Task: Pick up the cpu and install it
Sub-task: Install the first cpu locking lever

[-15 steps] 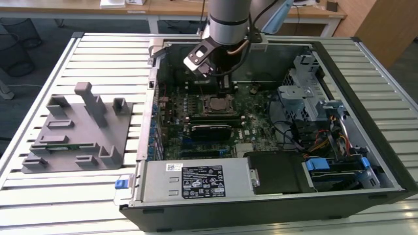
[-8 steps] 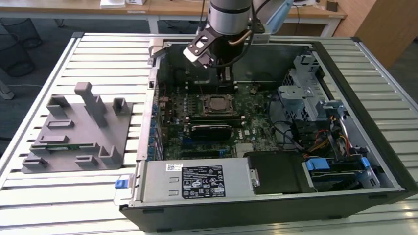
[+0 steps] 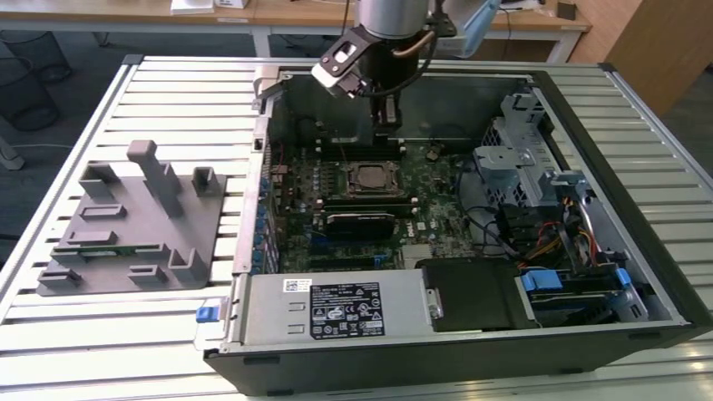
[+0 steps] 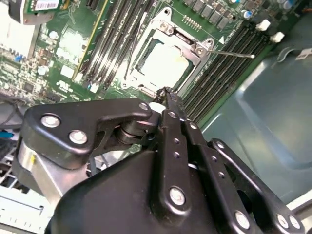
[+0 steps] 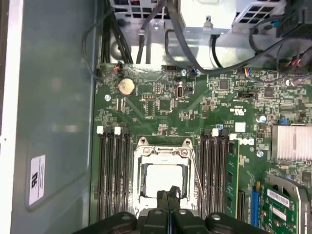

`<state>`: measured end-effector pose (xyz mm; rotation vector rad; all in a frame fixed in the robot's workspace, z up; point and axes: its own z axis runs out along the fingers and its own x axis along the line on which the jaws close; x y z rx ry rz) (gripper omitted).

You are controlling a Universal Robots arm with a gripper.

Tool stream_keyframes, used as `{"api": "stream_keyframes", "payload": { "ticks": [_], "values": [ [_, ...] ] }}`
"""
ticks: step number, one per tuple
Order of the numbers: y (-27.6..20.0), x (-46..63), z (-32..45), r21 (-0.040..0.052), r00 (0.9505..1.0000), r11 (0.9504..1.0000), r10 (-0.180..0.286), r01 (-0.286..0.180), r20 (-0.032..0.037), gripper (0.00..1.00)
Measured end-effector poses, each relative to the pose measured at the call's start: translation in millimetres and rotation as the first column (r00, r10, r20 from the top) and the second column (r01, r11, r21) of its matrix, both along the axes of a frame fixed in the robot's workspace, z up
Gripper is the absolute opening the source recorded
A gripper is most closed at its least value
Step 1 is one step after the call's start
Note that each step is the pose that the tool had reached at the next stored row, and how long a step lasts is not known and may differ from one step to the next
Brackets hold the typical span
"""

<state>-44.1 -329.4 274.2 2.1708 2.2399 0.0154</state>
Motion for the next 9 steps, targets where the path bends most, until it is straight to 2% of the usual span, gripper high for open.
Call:
{"api": "stream_keyframes", "payload": {
  "ticks": [5,9],
  "values": [
    [0.0,-0.1,0.0,-0.0002,0.996,0.996,0.09,-0.09,0.0,0.11],
    [0.0,-0.1,0.0,-0.0004,0.9866,0.9866,0.163,-0.163,-0.0001,0.11]
  ]
}}
